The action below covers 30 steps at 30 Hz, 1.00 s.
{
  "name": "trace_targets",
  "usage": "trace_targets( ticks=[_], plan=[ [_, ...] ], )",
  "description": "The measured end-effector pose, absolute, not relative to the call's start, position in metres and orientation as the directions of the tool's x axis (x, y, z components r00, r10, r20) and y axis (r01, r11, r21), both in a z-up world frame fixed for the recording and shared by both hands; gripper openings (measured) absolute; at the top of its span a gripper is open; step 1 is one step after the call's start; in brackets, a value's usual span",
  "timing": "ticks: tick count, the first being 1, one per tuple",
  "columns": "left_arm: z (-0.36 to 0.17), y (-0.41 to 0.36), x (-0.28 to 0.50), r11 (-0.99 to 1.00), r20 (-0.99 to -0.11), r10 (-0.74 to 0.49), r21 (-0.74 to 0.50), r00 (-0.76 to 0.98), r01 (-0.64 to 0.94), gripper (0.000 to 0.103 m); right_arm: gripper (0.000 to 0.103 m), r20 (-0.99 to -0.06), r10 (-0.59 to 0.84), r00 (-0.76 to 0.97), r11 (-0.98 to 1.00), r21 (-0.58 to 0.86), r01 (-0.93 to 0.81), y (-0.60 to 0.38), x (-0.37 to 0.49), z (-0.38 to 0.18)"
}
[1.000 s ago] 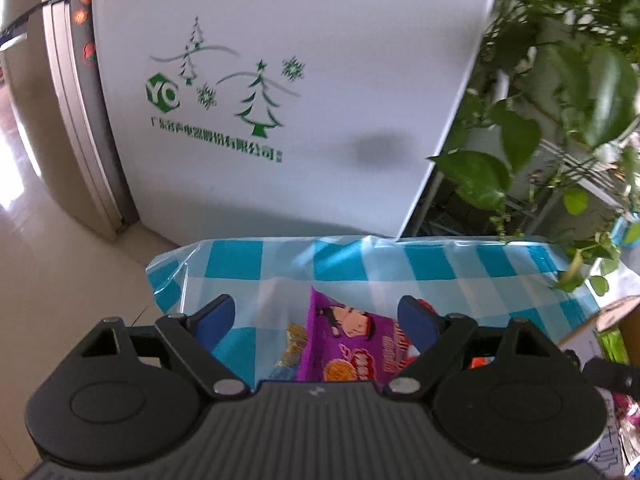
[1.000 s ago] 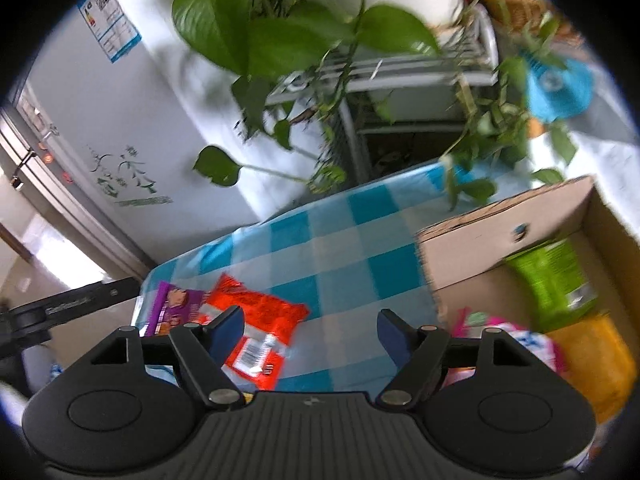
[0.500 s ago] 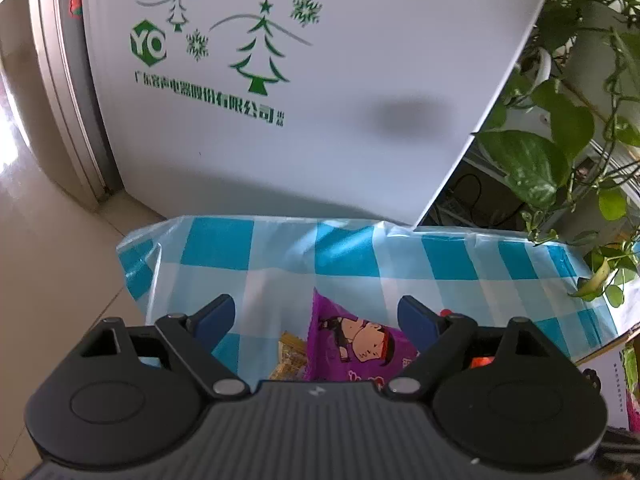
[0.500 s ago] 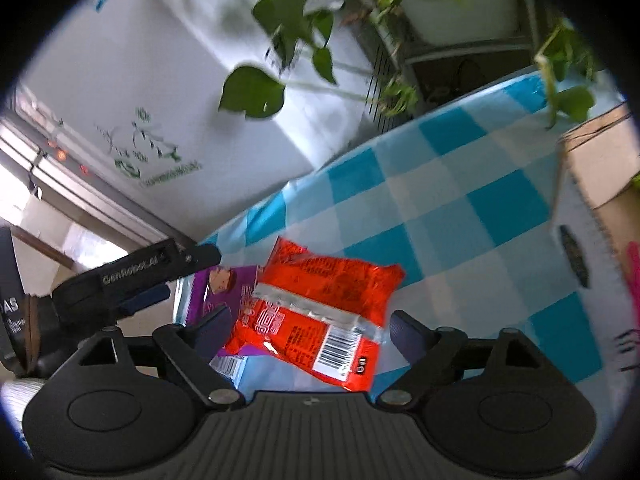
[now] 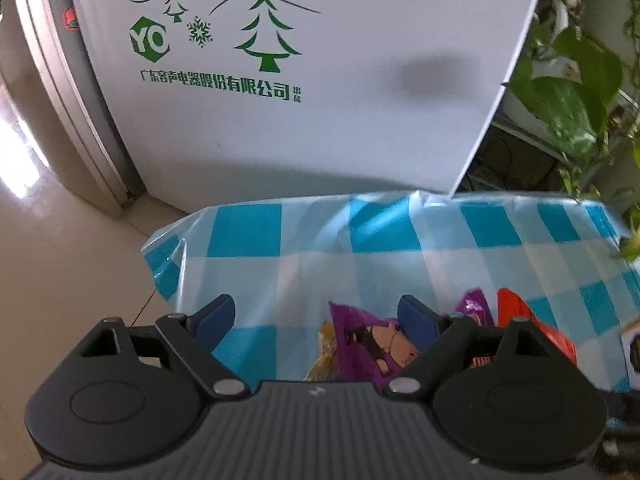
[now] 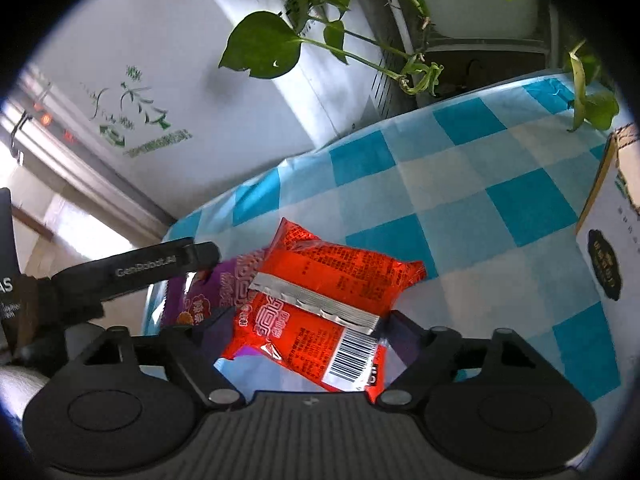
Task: Organize snacks
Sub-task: 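Lower the right tool onto the red packet while the left lowers onto the purple packet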
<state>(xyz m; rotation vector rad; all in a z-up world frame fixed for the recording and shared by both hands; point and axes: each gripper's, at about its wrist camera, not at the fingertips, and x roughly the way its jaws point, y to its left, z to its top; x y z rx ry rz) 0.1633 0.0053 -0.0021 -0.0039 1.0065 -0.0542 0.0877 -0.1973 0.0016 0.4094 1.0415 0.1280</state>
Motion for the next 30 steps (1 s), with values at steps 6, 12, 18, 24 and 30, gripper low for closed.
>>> trace_targets(
  ticks=[6,12,18,24,30],
  plan=[
    [0.002,0.006,0.144,0.973,-0.876,-0.085,0.03,0.475,0.23,0.088,0.078,-0.861,0.215,0.461,0.957,0.279,0.076,-0.207,0.078,0.008],
    [0.014,-0.001,0.123,0.913,-0.862,-0.135,0.084,0.489,0.4,0.088,0.082,-0.916,0.159,0.368,0.987,0.162,-0.025,-0.21,0.067,0.013],
    [0.025,-0.015,0.111,0.869,-0.828,-0.249,0.037,0.502,0.493,0.088,0.083,-0.891,0.237,0.387,0.97,0.192,-0.152,-0.219,0.053,0.03],
    [0.013,-0.045,0.1,0.805,-0.834,-0.273,0.076,0.479,0.589,0.088,0.086,-0.857,0.264,0.442,0.954,0.166,-0.248,-0.227,0.054,0.042],
    [-0.008,-0.062,0.097,0.763,-0.863,-0.23,0.127,0.449,0.634,0.088,0.088,-0.86,0.232,0.455,0.919,0.041,-0.392,-0.219,0.049,0.04]
  ],
)
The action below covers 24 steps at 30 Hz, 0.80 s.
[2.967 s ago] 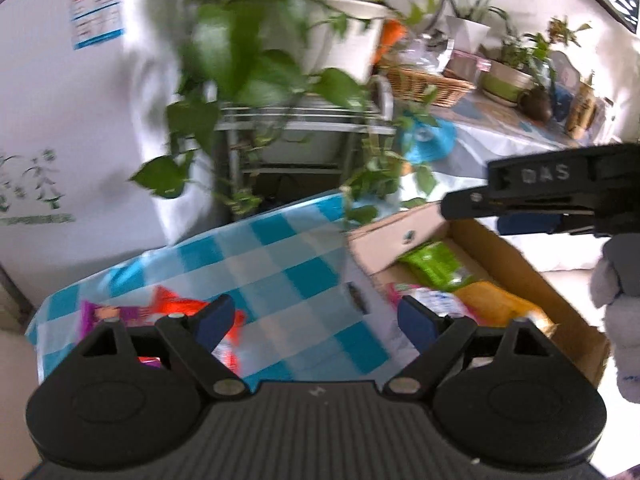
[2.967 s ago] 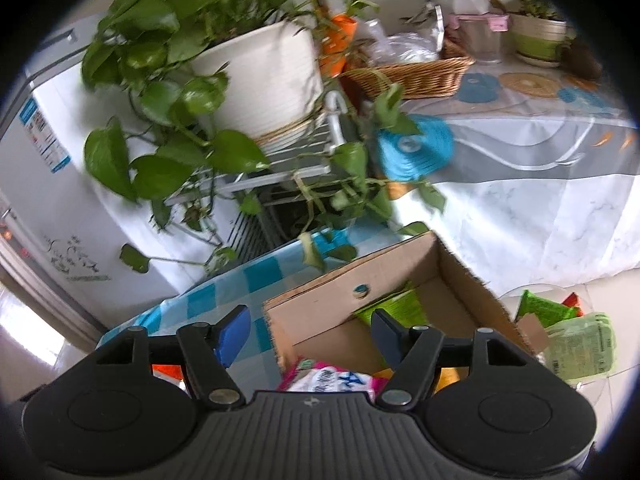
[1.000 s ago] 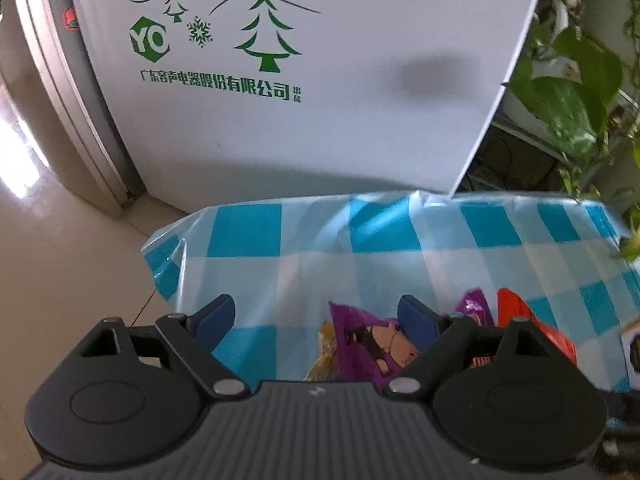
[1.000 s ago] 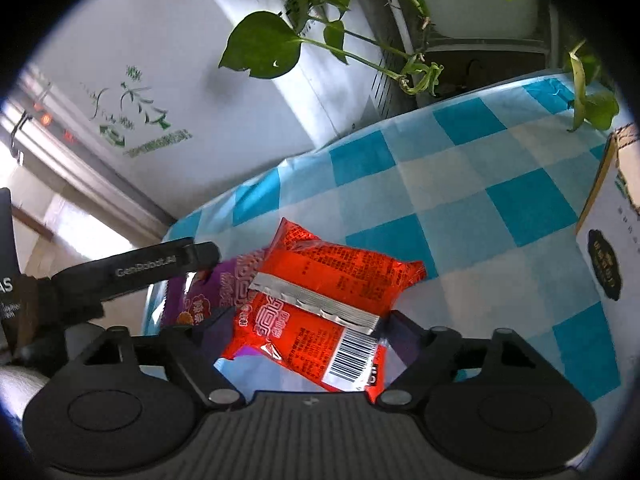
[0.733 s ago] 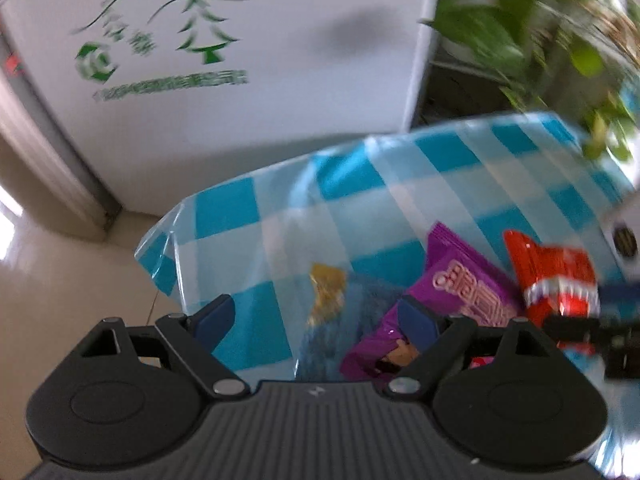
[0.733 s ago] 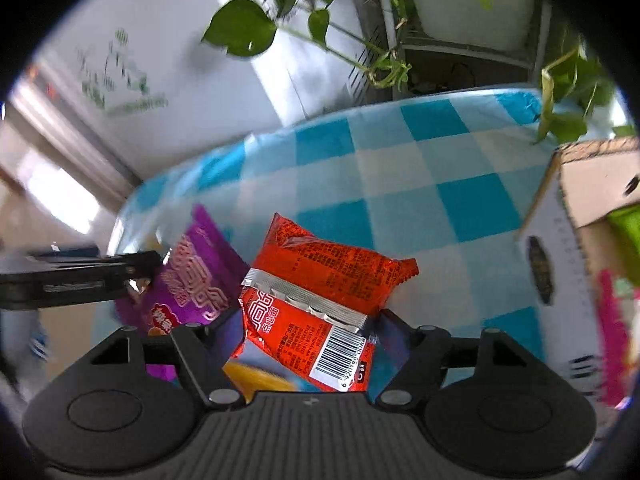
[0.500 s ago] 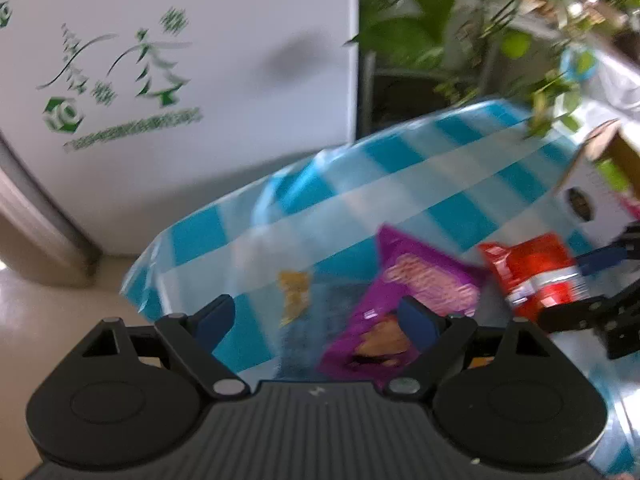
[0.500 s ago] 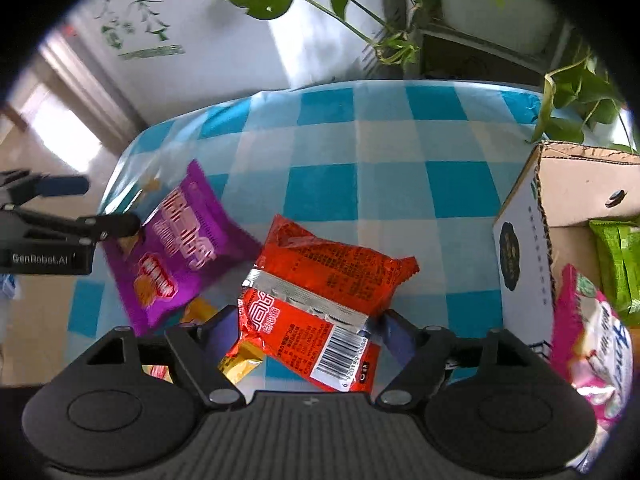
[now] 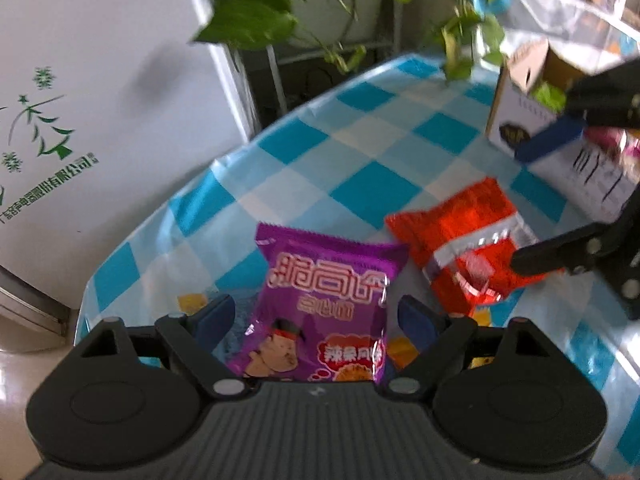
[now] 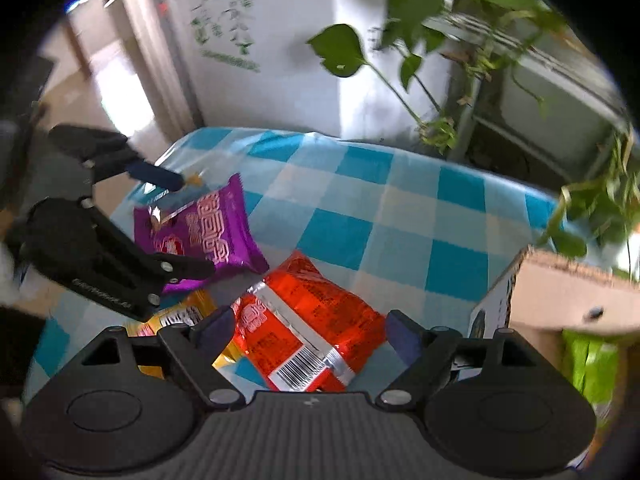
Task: Organize snacks
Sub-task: 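Lower the right tool onto the red packet while the left lowers onto the purple packet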
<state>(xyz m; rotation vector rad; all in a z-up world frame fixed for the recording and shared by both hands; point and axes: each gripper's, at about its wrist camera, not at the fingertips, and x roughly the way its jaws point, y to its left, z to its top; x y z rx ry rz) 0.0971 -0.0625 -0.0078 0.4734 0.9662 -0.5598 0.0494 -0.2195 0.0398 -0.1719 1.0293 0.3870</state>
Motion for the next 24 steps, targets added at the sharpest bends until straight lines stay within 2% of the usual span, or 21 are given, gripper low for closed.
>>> trace_targets(
  ticks=[3,7,11,15,20,24],
  plan=[
    [-0.02,-0.064,0.1,0.77,-0.879,-0.184,0.148,0.439,0.621,0.09,0.092,-0.872,0.217,0.439,0.882,-0.017,-0.47,-0.21,0.046,0.033],
    [-0.017,-0.055,0.103,0.794,-0.882,-0.199,0.11,0.427,0.598,0.081,0.092,-0.882,0.175,0.438,0.833,-0.104,-0.543,-0.196,0.046,0.022],
    [-0.015,-0.049,0.103,0.793,-0.885,-0.204,0.101,0.418,0.6,0.079,0.093,-0.883,0.168,0.437,0.787,-0.146,-0.599,-0.186,0.049,0.014],
    [-0.012,-0.042,0.106,0.8,-0.889,-0.213,0.079,0.405,0.594,0.076,0.094,-0.889,0.171,0.426,0.768,-0.151,-0.622,-0.182,0.056,0.005],
    [-0.013,-0.04,0.108,0.805,-0.89,-0.2,0.09,0.41,0.587,0.076,0.1,-0.897,0.153,0.414,0.727,-0.181,-0.663,-0.173,0.058,-0.007],
    [-0.014,-0.044,0.107,0.807,-0.889,-0.189,0.101,0.416,0.583,0.08,0.101,-0.895,0.191,0.403,0.78,-0.111,-0.616,-0.173,0.066,-0.01]
  ],
)
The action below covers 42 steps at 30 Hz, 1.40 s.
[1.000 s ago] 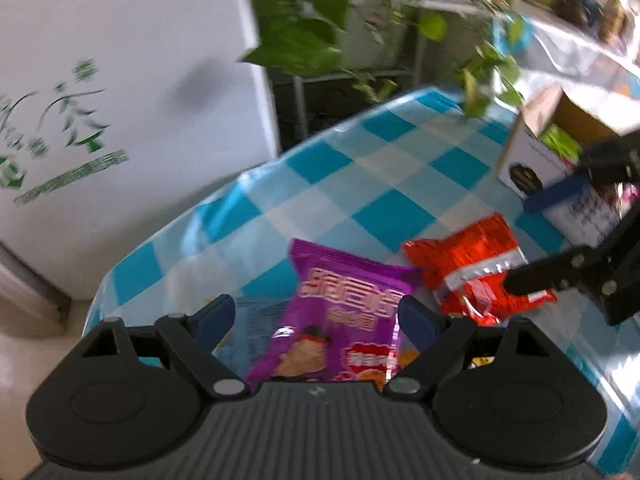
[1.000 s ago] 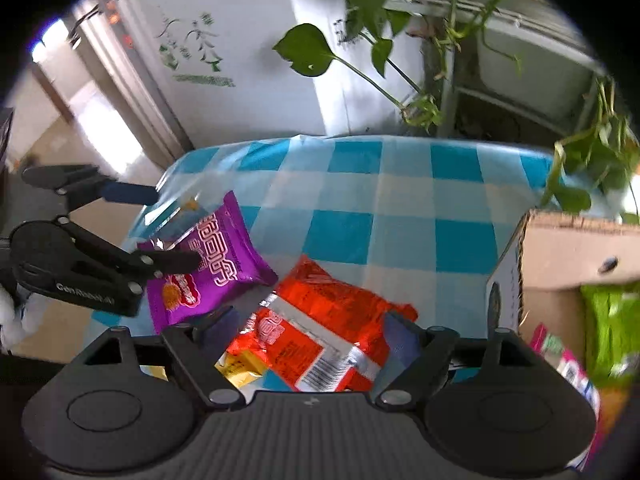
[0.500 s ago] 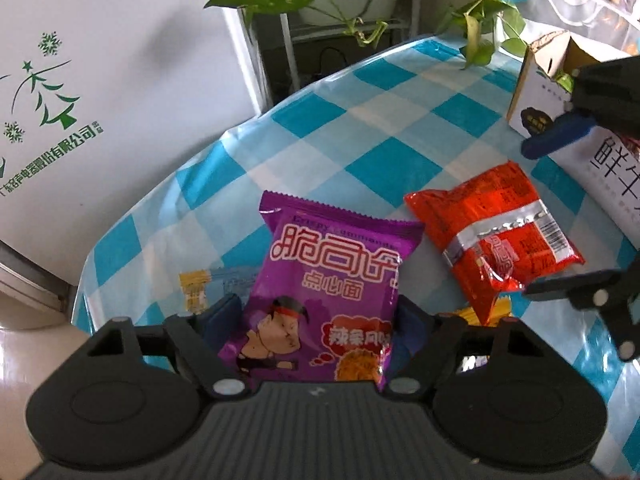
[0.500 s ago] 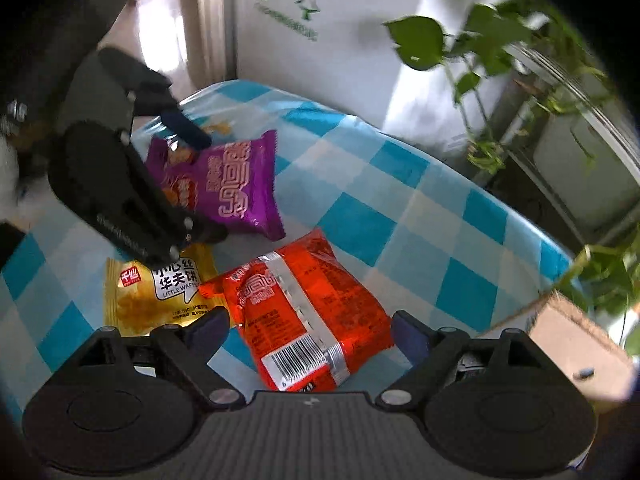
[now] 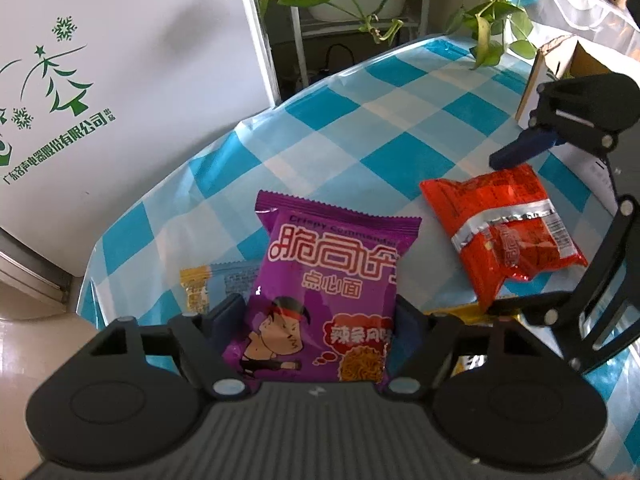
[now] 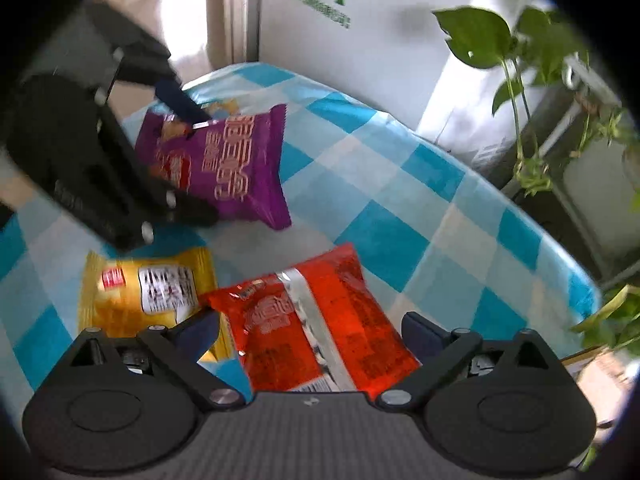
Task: Organize snacks
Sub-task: 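Lower the right tool onto the red packet while the left lowers onto the purple packet, then close the right gripper on the red packet while the left grips the purple packet, then carry the red packet with the right tool while the left carries the purple packet to the box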
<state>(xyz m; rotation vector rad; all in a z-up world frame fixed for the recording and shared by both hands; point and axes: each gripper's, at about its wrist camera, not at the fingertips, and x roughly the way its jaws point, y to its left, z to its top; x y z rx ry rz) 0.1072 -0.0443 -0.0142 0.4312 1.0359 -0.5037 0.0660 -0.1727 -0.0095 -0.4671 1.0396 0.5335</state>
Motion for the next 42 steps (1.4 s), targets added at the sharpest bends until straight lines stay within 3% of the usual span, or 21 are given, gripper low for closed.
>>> trace_targets(
  ticks=[3,6,8,10,15,42],
  plan=[
    [-0.017,-0.049,0.105,0.801,-0.887,-0.183,0.115,0.423,0.588,0.087,0.1,-0.903,0.198,0.382,0.81,-0.069,-0.582,-0.175,0.07,-0.011],
    [-0.017,-0.05,0.106,0.805,-0.888,-0.179,0.115,0.423,0.582,0.087,0.092,-0.907,0.203,0.37,0.836,-0.036,-0.547,-0.178,0.072,-0.011],
    [-0.017,-0.051,0.105,0.809,-0.886,-0.178,0.116,0.427,0.577,0.084,0.084,-0.906,0.19,0.378,0.852,-0.039,-0.522,-0.179,0.072,-0.009],
    [-0.014,-0.053,0.105,0.813,-0.885,-0.188,0.104,0.426,0.573,0.072,0.08,-0.906,0.18,0.383,0.863,-0.041,-0.504,-0.179,0.072,-0.007],
    [-0.012,-0.058,0.101,0.817,-0.881,-0.182,0.112,0.437,0.566,0.067,0.078,-0.905,0.159,0.394,0.884,-0.047,-0.464,-0.173,0.066,-0.005],
    [0.035,-0.044,0.07,0.926,-0.804,-0.194,0.038,0.561,0.376,0.067,0.078,-0.841,0.071,0.537,0.994,0.015,-0.108,-0.198,0.008,0.06]
  ],
)
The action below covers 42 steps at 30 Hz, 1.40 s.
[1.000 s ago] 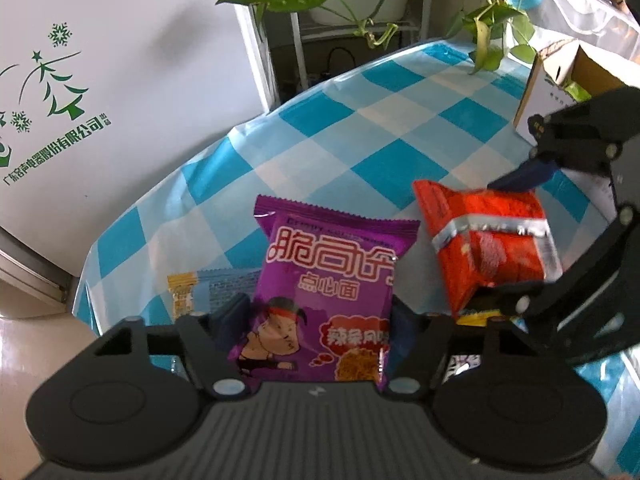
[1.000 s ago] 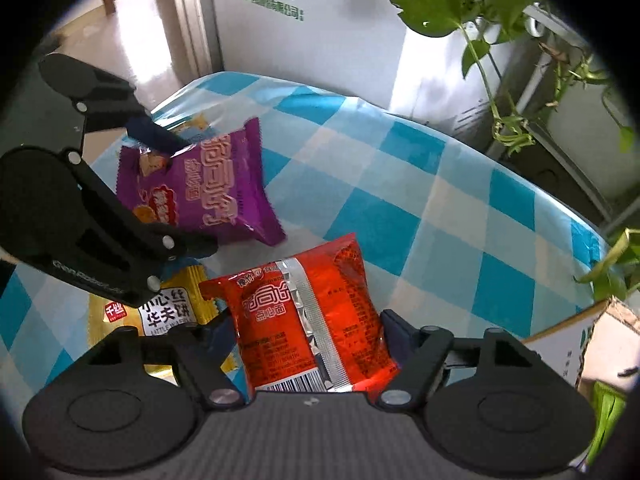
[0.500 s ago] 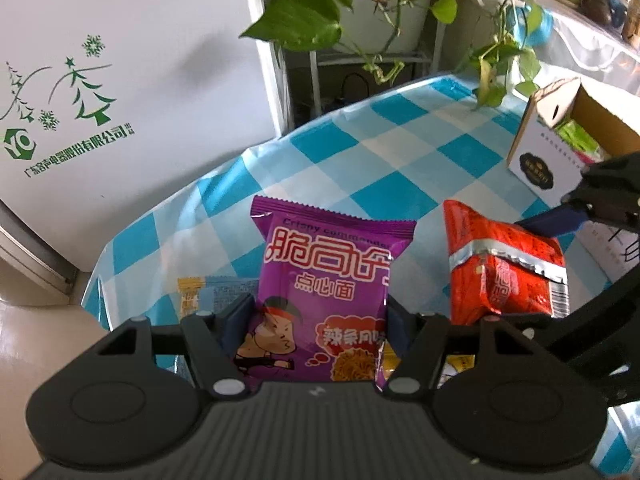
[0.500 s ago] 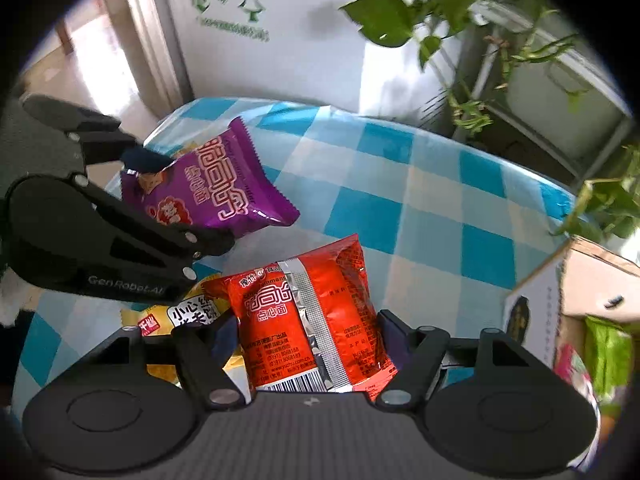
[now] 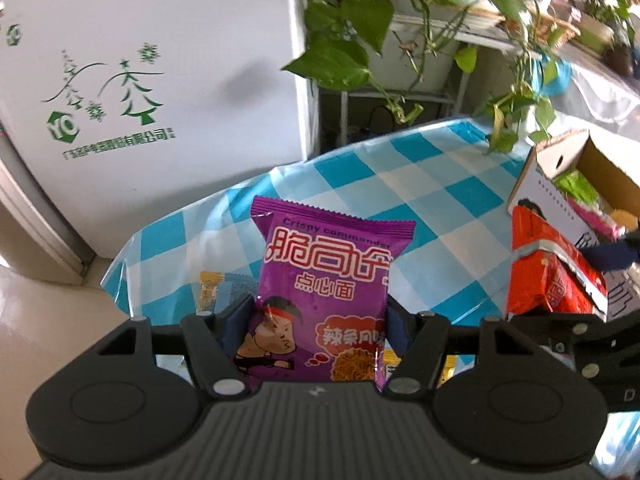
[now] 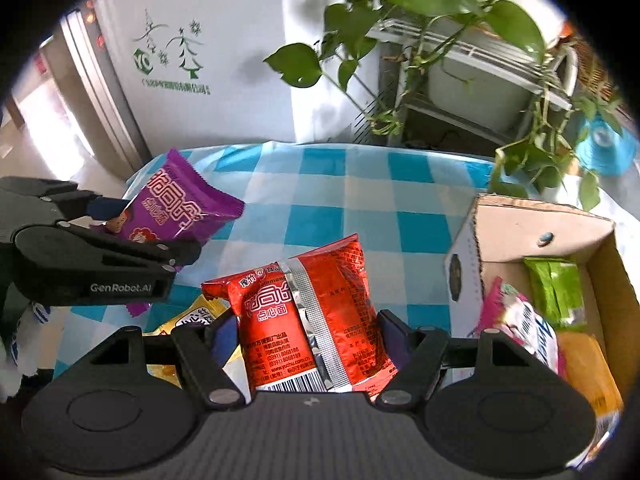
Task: Organize snacks
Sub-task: 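Carry the red packet with the right tool while the left carries the purple packet to the box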
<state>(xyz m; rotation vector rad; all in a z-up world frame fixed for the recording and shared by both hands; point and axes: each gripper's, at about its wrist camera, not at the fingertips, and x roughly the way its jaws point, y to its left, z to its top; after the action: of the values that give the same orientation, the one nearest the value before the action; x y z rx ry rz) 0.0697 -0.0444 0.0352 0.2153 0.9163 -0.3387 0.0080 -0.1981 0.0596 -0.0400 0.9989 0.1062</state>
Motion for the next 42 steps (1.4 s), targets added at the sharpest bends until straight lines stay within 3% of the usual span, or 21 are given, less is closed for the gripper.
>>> trace_targets(
  ticks=[25,42],
  plan=[
    [0.04,-0.051,0.037,0.947,-0.775,-0.201,0.002,0.599,0.321,0.067,0.078,-0.813,0.057,0.579,0.994,-0.006,-0.106,-0.202,0.001,0.07],
    [0.044,-0.098,0.005,0.912,-0.762,-0.322,-0.09,0.562,0.4,0.067,0.078,-0.765,0.034,0.643,0.999,0.011,-0.04,-0.265,-0.014,0.104]
  ],
)
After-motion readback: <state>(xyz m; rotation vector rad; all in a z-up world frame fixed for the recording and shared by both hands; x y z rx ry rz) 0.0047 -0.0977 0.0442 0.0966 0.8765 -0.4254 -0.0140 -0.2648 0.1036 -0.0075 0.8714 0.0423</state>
